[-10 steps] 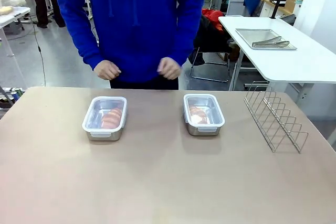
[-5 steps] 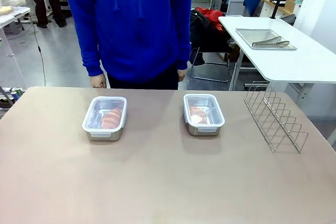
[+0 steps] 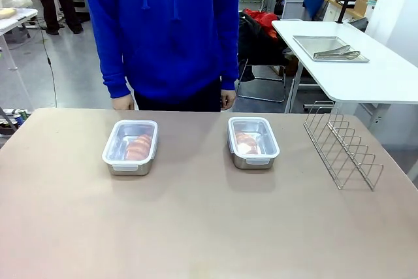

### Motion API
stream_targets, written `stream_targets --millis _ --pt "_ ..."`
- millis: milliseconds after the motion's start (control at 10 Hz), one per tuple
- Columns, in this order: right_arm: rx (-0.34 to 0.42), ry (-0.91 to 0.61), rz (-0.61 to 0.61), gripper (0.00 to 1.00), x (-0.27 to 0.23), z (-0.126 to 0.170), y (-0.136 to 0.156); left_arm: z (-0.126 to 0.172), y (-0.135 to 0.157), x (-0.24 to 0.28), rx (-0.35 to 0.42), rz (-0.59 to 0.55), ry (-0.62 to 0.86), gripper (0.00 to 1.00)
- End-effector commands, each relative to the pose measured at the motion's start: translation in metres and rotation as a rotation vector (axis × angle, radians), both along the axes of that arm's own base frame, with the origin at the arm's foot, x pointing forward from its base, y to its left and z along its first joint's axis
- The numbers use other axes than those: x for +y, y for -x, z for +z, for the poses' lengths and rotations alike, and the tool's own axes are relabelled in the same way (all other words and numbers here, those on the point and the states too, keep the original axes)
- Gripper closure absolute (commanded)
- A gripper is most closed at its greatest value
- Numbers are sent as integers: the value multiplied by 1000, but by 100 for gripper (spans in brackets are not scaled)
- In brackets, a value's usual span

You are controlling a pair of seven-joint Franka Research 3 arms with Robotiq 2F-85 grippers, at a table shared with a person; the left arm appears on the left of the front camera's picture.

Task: Place the bread in airtight containers.
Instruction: Release when the human grabs the Airtight Container lid.

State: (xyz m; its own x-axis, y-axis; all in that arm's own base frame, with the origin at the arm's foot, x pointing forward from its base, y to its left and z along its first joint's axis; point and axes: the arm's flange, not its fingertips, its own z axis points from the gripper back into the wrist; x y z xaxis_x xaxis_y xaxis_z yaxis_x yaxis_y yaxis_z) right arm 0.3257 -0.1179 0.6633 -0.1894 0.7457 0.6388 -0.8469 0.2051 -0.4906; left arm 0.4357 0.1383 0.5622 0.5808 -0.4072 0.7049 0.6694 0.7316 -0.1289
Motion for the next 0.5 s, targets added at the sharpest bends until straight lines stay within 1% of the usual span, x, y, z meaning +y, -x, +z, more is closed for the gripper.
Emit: stream_targets --millis 0,400 --pt "-16 -12 14 0 1 1 1 3 0 -1 13 5 -1 0" --pt "-16 -12 14 0 1 1 1 3 0 -1 13 5 -1 0"
